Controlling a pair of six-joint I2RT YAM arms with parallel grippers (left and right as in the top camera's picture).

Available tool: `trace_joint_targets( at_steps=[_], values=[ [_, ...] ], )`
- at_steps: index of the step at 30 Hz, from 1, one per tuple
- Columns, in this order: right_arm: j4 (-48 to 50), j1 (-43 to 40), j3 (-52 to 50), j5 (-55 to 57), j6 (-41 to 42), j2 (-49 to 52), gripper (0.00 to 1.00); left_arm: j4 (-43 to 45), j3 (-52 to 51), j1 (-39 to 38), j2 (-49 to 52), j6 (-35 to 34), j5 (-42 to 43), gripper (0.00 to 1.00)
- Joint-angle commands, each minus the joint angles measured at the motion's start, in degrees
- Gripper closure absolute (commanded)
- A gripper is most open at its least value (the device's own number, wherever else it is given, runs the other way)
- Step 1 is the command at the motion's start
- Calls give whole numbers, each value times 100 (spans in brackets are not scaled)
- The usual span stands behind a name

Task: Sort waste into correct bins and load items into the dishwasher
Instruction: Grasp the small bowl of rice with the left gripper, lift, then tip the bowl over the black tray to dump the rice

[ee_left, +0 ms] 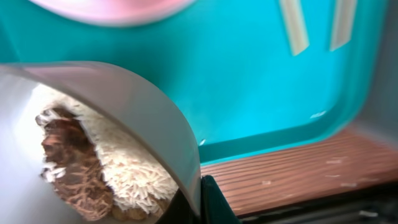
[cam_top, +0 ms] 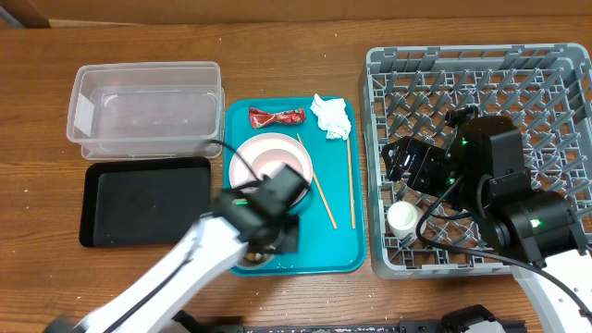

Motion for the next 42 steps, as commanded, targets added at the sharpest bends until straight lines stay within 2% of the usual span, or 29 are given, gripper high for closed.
trace_joint_targets(
  at_steps=[1, 5, 9, 13, 17, 22, 25, 29, 37, 42],
  values=[
    [33, 15, 109, -11, 24, -11, 0, -42, 140, 876, -723, 612, 861, 96],
    [33, 15, 109, -13, 24, -11, 0, -118, 138, 2234, -1045, 1399, 1853, 96],
    [24, 15, 109, -13, 24, -11, 0, -225, 83, 3799, -946, 2439, 2949, 96],
    [11, 15, 109, -13, 24, -11, 0, -254, 52, 5248, -533, 3532, 4175, 96],
    [9, 15, 109, -13, 24, -11, 0, -254, 52, 6255, 175, 4503, 5211, 96],
    [2, 15, 109, -13, 24, -11, 0, -407, 48, 6894, 1228, 5628, 6712, 96],
    [-33, 15, 109, -15, 24, -11, 0, -929, 48, 7176, 1825, 6496, 7565, 96],
    [-37, 15, 109, -15, 24, -11, 0, -1714, 48, 7584, 2284, 7486, 7943, 96],
    [-35, 15, 109, -15, 24, -11, 0, -1727, 48, 8312, 2452, 7567, 7886, 96],
    [-33, 15, 109, -15, 26, -11, 0, -1766, 48, 8428, 2452, 7567, 7858, 96]
  ],
)
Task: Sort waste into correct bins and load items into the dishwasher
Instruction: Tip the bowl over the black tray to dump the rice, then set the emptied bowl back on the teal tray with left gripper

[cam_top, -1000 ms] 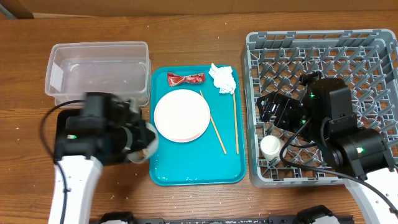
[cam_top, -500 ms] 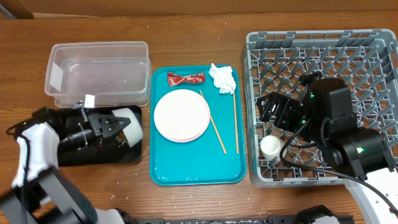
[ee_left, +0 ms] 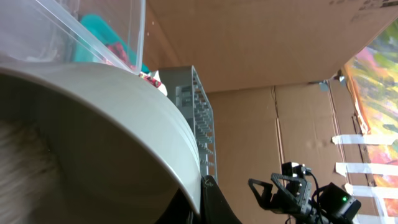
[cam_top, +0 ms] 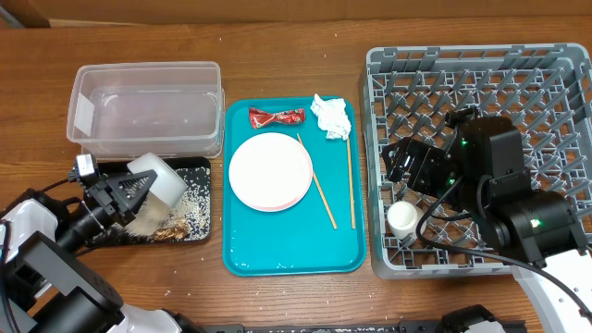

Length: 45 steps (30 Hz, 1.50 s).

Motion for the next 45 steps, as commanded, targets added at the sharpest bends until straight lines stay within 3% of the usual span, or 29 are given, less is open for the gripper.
trace_joint_targets(
  at_steps=[1, 16, 21, 25, 32, 36, 41, 45],
  values=[
    [20, 15, 109, -15, 26, -11, 0, -46, 31, 31, 50, 216, 203, 96],
    [17, 15, 109, -37, 26, -11, 0, -367, 33, 24, 48, 295, 264, 96],
    [20, 15, 109, -37, 26, -11, 0, -1556, 243, -210, -37, 2374, 413, 96],
    [13, 15, 109, -39, 26, -11, 0, -2035, 457, -402, -61, 2367, 146, 96],
    [-7, 15, 109, -39, 26, -11, 0, -2033, 529, -938, -750, 2120, -308, 96],
    [-7, 15, 109, -39, 26, -11, 0, -1864, 868, -1300, -1305, 1226, -1060, 96],
    [-4, 15, 109, -39, 26, -11, 0, -660, 1158, -1908, -2253, -1784, -3204, 96],
    [-11, 15, 109, -39, 26, -11, 0, -181, 1165, -2833, -3167, -3075, -4478, 96]
  ],
)
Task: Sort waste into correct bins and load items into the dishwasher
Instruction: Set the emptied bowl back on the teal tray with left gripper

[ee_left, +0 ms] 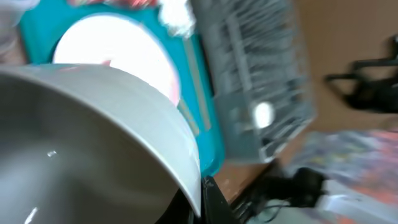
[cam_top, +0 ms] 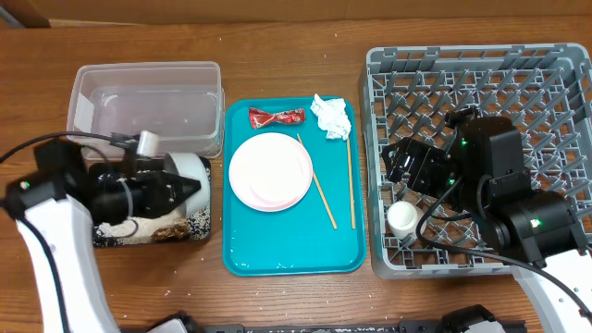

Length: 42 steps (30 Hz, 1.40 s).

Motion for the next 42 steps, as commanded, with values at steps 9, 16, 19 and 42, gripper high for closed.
trace_joint_targets(
  at_steps=[9, 16, 19, 42],
  values=[
    [4, 15, 109, -199, 2, -11, 1, 752, 103, -3477, -1305, -3917, -3803, 96],
    [-181, 15, 109, -199, -2, -11, 1, 1370, -173, -5831, -671, -4981, -4835, 96],
    [-326, 15, 109, -170, -46, -11, 1, 1405, -175, -6498, -175, -5058, -5335, 96],
    [-413, 15, 109, -111, -44, -11, 0, 1797, 107, -7020, 2653, -5274, -5298, 63]
  ],
)
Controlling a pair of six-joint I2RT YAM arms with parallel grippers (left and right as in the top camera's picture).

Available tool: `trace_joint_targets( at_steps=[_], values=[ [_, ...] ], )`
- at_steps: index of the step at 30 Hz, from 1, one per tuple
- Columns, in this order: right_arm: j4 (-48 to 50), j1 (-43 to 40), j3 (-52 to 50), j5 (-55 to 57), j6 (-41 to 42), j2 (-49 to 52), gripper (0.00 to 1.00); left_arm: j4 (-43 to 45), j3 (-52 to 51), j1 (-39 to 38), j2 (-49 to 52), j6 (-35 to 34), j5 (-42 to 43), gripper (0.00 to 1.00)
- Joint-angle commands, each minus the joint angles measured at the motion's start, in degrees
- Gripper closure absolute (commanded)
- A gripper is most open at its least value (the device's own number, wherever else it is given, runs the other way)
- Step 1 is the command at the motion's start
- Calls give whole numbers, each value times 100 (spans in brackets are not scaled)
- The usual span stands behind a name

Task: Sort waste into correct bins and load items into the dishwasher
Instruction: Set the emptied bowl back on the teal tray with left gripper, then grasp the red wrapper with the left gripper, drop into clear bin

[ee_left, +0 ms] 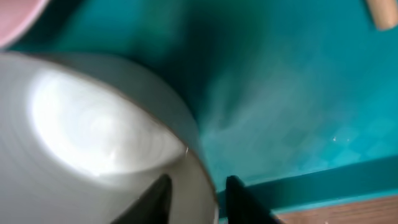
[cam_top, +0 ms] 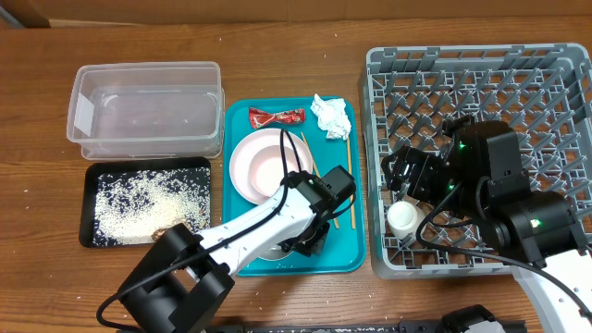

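An empty grey bowl [ee_left: 93,124] sits on the teal tray [cam_top: 347,254], near its front edge. My left gripper [ee_left: 197,182] stands open over the bowl's rim, one finger inside and one outside; in the overhead view this left gripper [cam_top: 310,236] hides most of the bowl. A pink plate [cam_top: 259,162], two chopsticks [cam_top: 351,185], a red wrapper [cam_top: 276,116] and a crumpled tissue [cam_top: 331,116] also lie on the tray. Rice and food scraps cover the black tray [cam_top: 148,199]. My right gripper [cam_top: 402,171] hovers open over the grey dish rack [cam_top: 481,65], above a white cup [cam_top: 402,217].
A clear plastic bin [cam_top: 146,106] stands behind the black tray at the far left. The dish rack fills the table's right side, close against the teal tray's right edge. Bare wooden table runs along the front.
The left gripper was shut on the empty bowl's rim over the black tray. Now the bowl rests on the teal tray's front and the jaws stand apart. The right arm has barely shifted.
First my left gripper gripped the rim of the bowl, full of rice and scraps, on the teal tray. Then the bowl was tipped over the black tray with rice spilled there. Then it was empty. Now it is back on the teal tray, let go.
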Motion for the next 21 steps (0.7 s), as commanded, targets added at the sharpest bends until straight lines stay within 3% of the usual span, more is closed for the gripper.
trace_joint_targets(
  at_steps=[1, 7, 9, 13, 21],
  values=[
    [11, 17, 109, 33, -37, -11, 0, -304, 450, 105, -243, -46, 87, 60],
    [17, 17, 109, 33, -37, -11, 0, -658, 1576, 507, -660, 363, -354, 30],
    [20, 17, 109, 35, -37, -11, 0, -404, 1744, 730, -678, 566, -837, 28],
    [20, 17, 109, 33, -37, -11, 0, 588, 1740, 1379, -442, 1169, -1086, 25],
    [26, 17, 109, 33, -35, 24, 0, 3051, 1742, 2389, 721, 2173, -219, 11]
  ],
)
